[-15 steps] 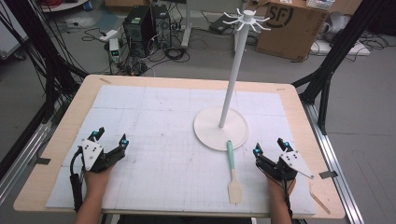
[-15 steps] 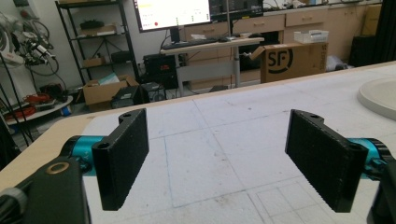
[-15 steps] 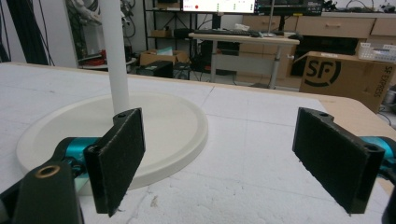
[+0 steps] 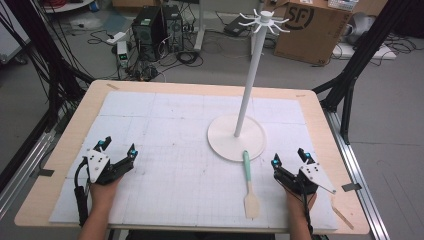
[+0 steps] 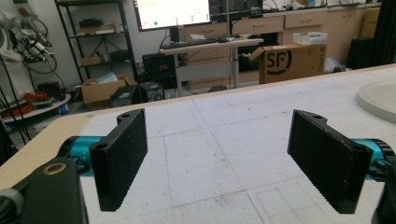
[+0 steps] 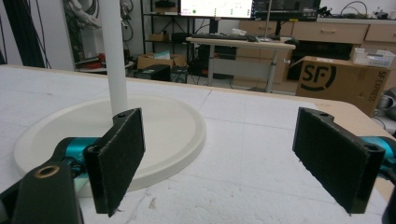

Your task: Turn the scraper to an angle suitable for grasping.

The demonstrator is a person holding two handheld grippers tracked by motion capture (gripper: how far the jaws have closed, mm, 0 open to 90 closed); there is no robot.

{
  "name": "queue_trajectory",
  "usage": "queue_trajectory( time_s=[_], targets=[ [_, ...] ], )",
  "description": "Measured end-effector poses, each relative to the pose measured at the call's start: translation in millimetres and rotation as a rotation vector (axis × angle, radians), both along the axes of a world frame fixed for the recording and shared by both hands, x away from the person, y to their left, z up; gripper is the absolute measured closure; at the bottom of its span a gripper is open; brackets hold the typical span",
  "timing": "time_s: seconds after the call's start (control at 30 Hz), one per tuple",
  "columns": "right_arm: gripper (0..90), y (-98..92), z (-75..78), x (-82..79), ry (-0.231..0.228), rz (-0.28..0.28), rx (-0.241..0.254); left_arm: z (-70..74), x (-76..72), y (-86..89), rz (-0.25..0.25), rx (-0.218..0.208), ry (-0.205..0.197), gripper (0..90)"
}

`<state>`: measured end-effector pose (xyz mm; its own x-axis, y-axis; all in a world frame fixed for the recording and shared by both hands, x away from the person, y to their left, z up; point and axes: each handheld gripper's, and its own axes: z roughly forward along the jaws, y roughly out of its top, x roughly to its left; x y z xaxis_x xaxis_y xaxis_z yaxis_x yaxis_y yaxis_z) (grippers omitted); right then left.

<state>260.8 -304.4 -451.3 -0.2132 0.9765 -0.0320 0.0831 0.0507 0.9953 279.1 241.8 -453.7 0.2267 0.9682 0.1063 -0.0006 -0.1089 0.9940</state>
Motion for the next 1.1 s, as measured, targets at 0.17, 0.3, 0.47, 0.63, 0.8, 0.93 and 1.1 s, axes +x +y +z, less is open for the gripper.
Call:
queue_trajectory(
  time_s=[0.17,0.3,0.47,0.63,0.8,0.93,1.1],
  targets=[
    [16.3,-0.9,0.3,1.3,0.010,-0.001,0.010,0.1,0.4,0.7,0.003,-0.008,0.005,20.7],
    [16.2,-0.2,0.5,0.8,0.013,0.000,0.011,0.2,0.2,0.6,0.002,-0.001,0.005,20.8],
    [24.6,-4.9,1.1,0.8,0.034,-0.017,0.052,0.1,0.2,0.5,0.002,0.000,0.004,20.9],
    [31.9,-5.0,1.3,0.4,0.043,-0.043,0.062,0.1,0.3,0.5,0.002,-0.003,0.003,20.9],
    [54.0,-3.6,2.1,0.5,0.069,-0.031,0.069,0.1,0.2,0.3,0.001,-0.001,0.003,20.9],
    [75.8,-2.1,2.8,1.4,0.091,0.029,0.052,0.1,0.1,0.2,0.000,0.000,0.004,21.0],
    [89.8,3.3,3.4,0.6,0.112,0.048,-0.030,0.2,0.1,0.4,0.001,0.001,0.003,21.2]
  ],
)
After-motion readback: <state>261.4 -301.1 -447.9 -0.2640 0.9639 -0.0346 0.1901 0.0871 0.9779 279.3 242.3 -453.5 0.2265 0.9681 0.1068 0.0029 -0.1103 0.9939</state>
